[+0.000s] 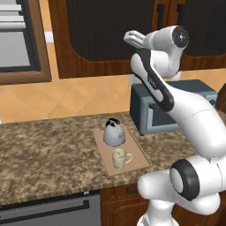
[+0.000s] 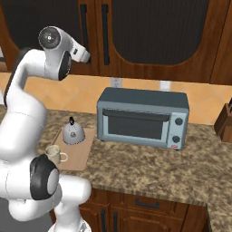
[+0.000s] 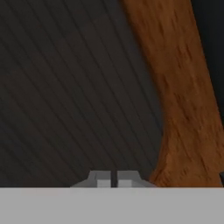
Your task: Pick the kettle from the counter and place it on the tray. Then pick the mug from the cabinet and place it on the tray. Then close the cabinet doors.
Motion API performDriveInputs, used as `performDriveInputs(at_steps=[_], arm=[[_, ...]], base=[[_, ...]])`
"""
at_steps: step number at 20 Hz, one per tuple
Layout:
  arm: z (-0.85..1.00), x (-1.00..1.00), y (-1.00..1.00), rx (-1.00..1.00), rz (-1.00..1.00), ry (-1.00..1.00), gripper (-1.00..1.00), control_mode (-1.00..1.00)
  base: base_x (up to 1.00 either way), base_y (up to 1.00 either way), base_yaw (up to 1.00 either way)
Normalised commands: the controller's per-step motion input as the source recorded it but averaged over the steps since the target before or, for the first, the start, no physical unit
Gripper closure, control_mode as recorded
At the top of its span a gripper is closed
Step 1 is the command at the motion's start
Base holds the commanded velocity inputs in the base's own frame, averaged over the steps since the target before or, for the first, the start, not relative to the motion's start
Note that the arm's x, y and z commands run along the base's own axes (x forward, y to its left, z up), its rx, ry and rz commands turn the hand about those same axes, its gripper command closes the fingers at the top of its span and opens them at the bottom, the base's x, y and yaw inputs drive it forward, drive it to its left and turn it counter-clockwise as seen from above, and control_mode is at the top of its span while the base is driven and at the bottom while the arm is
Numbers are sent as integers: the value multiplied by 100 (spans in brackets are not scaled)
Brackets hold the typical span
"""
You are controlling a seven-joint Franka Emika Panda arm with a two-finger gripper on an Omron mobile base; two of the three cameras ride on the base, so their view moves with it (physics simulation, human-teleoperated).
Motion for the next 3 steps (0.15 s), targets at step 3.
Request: performDriveInputs(at_steps=[3], arm=[[-83,89,0,0,7,-1,100,-100]], base=[[0,0,0]])
